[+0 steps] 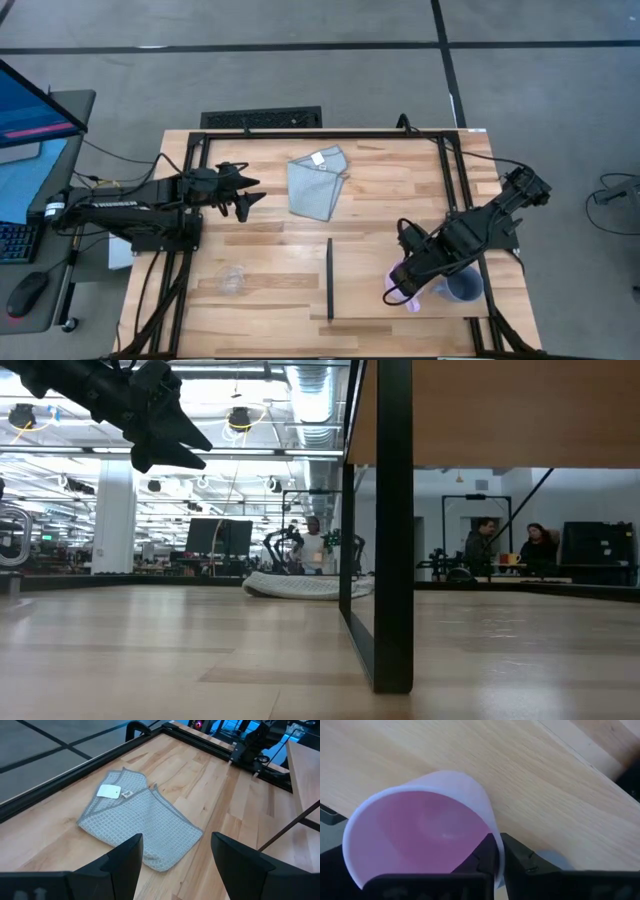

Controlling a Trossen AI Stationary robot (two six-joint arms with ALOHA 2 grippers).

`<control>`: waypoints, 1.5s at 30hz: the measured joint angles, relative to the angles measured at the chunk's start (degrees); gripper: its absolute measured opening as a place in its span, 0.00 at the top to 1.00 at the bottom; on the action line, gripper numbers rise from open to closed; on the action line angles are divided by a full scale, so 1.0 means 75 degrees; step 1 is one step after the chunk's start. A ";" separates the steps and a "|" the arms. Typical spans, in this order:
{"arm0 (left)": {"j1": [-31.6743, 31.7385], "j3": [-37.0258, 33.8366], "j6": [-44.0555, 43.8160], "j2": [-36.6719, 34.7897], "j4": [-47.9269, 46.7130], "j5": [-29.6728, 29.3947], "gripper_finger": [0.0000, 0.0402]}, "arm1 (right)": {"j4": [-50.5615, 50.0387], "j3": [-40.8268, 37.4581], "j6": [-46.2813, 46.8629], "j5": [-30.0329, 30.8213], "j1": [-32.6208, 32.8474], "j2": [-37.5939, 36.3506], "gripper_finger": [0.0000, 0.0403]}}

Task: Stack small to large cups/mugs on shelf
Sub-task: Put the pink mug on the shelf, then put the transparent mug on the shelf

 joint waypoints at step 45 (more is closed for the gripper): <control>0.0000 0.0000 0.0009 0.0002 -0.0003 -0.0003 0.44 | 0.0120 0.0017 -0.0426 -0.0111 -0.0070 -0.0020 0.57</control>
